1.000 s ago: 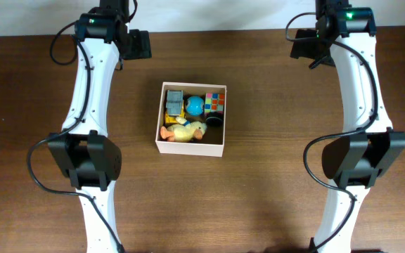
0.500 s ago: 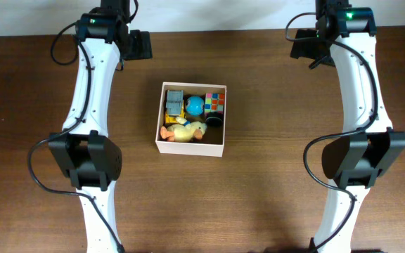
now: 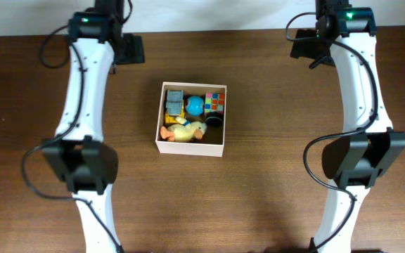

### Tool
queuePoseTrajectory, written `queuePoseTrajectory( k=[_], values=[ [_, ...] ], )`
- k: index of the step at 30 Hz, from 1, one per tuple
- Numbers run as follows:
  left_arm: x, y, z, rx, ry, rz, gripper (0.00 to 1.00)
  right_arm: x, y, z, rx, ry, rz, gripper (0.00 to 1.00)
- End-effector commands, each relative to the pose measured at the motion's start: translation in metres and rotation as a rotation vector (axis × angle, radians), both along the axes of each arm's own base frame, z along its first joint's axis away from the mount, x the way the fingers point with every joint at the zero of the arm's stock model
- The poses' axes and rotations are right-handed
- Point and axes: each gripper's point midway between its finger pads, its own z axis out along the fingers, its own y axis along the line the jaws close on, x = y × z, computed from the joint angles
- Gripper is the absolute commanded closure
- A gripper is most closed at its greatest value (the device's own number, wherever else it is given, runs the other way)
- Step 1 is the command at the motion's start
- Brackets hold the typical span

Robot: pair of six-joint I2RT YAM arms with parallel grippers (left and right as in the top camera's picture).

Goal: Pack container

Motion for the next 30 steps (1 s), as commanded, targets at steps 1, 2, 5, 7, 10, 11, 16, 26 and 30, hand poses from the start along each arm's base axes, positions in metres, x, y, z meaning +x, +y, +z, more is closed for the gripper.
queuePoseTrajectory(
  k=[1,2,5,7,10,11,16,26,30],
  values=[
    [-0.029,0.022,0.104,-0.022,-0.217,0.051,0.01,-0.001,-0.004,-0.002,-0.013,0.005,-0.013,0.01],
    [-0.035,0.029,0.120,-0.023,-0.254,0.063,0.01,-0.001,-0.004,-0.002,-0.013,0.005,-0.013,0.01],
    [-0.057,0.051,0.161,-0.035,-0.365,0.126,0.01,-0.001,-0.003,-0.002,-0.013,0.005,-0.013,0.01],
    [-0.075,0.063,0.183,-0.035,-0.429,0.155,0.01,-0.001,-0.004,-0.002,-0.013,0.005,-0.013,0.01],
    [-0.104,0.078,0.203,-0.026,-0.510,0.192,0.01,-0.001,-0.004,-0.002,-0.013,0.005,-0.013,0.01],
    [-0.113,0.083,0.206,-0.023,-0.536,0.204,0.01,-0.001,-0.004,-0.002,-0.013,0.005,-0.013,0.01],
    [-0.153,0.098,0.186,-0.010,-0.618,0.249,0.01,-0.001,-0.004,-0.002,-0.013,0.005,-0.013,0.01],
    [-0.210,0.099,0.110,0.001,-0.790,0.268,0.01,-0.001,-0.004,-0.002,-0.013,0.005,-0.013,0.01],
    [-0.229,0.092,0.083,-0.011,-0.883,0.246,0.01,-0.001,-0.004,-0.002,-0.013,0.005,-0.013,0.01]
  ],
)
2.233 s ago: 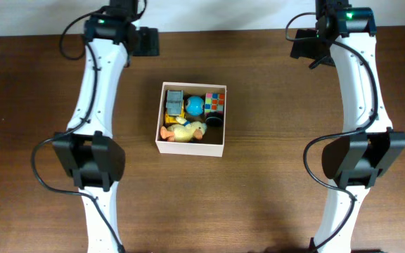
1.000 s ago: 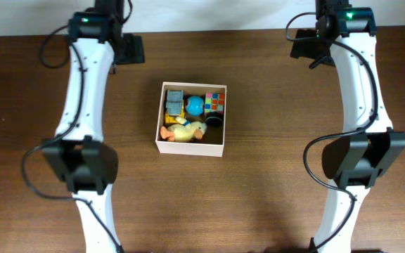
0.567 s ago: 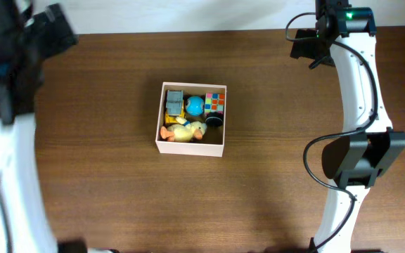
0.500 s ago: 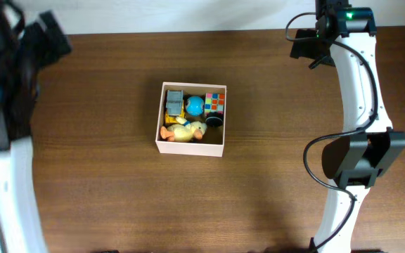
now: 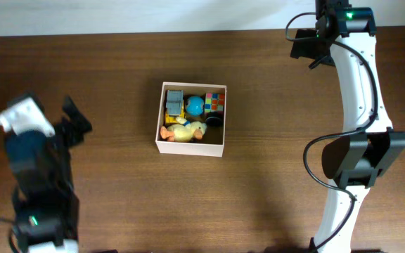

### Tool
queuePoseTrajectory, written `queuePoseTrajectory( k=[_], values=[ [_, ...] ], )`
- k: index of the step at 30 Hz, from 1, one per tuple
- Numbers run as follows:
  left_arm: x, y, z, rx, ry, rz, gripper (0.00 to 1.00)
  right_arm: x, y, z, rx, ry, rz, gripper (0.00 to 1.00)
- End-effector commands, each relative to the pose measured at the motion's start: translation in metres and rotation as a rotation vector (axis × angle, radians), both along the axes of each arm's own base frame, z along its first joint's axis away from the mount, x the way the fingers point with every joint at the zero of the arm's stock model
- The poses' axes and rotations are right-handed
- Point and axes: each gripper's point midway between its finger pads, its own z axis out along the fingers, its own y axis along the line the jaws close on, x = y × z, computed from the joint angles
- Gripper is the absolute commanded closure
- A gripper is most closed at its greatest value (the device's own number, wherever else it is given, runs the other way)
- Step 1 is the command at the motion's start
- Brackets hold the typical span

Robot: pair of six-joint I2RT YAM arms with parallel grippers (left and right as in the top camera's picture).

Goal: Pack container

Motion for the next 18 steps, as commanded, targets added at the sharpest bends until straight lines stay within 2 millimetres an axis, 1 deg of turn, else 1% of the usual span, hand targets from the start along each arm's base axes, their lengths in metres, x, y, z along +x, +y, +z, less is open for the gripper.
queuePoseTrajectory(
  k=[1,6,8,13,18],
  values=[
    [-0.018,-0.007,-0.025,0.001,-0.056,-0.024,0.01,-0.001,-0.004,-0.002,-0.013,0.005,-0.013,0.01],
    [-0.037,-0.016,-0.067,0.008,-0.122,-0.055,0.01,-0.001,-0.004,-0.002,-0.013,0.005,-0.013,0.01],
    [-0.043,-0.020,-0.080,0.011,-0.146,-0.065,0.01,-0.001,-0.004,-0.002,-0.013,0.005,-0.013,0.01],
    [-0.054,-0.028,-0.102,0.019,-0.195,-0.087,0.01,-0.001,-0.004,-0.002,-0.013,0.005,-0.013,0.01],
    [-0.060,-0.029,-0.117,0.021,-0.211,-0.088,0.01,-0.001,-0.004,-0.002,-0.013,0.005,-0.013,0.01]
  ],
)
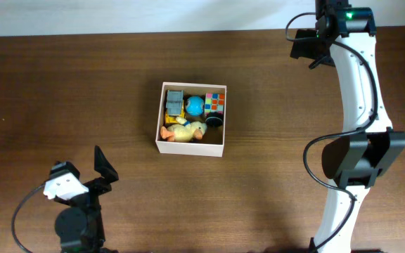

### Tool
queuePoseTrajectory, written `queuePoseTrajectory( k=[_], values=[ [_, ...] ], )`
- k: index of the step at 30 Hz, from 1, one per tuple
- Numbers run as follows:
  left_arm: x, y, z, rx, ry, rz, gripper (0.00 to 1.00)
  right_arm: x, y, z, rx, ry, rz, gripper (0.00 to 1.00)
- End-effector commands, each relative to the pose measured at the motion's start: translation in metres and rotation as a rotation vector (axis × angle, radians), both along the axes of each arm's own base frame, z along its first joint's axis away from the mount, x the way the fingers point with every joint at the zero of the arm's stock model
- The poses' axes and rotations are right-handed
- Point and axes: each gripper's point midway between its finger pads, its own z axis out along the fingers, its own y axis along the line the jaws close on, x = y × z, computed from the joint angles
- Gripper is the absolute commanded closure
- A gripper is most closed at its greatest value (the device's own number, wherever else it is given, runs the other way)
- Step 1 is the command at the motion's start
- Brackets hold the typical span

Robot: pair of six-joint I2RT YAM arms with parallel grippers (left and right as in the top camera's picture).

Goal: Pack container

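A white open box (188,148) sits mid-table in the overhead view. Inside lie a yellow duck (186,131), a blue ball (195,105), a coloured puzzle cube (216,102), a grey toy (174,99) and a small black item (214,121). My left gripper (104,166) is low at the front left, well apart from the box; its jaws read only as a dark shape. My right gripper (303,45) is at the far right edge of the table, also too dark to read.
The brown wooden table (273,161) runs across the whole view, with a white wall strip along the far edge. The right arm (361,84) stretches along the right side. The left arm's base (72,225) is folded at the front left.
The left arm has dropped further toward the front edge, from the left side of the table to the front left corner. The box, its contents and the right arm are unchanged.
The left arm first stretched to the far left corner, mirroring the right. Then it was folded back at the left side, and now sits low at the front left. The filled box and the right arm stayed put throughout.
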Motion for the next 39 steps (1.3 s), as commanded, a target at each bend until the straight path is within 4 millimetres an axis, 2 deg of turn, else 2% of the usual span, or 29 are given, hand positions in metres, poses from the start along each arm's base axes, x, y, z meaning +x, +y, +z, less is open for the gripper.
queuePoseTrajectory(
  k=[1,14,23,39],
  values=[
    [-0.002,-0.003,-0.007,0.003,-0.014,-0.015,0.01,-0.001,-0.004,-0.002,-0.013,0.006,-0.013,0.01],
    [-0.012,-0.003,-0.045,-0.008,0.075,-0.009,0.01,-0.001,-0.004,-0.002,-0.013,0.006,-0.013,0.01],
    [-0.013,-0.004,-0.037,0.033,0.046,-0.016,0.01,-0.001,-0.004,-0.002,-0.013,0.006,-0.013,0.01],
    [-0.013,-0.004,-0.037,0.033,0.048,-0.016,0.01,-0.001,-0.004,-0.002,-0.013,0.006,-0.013,0.01]
  ],
)
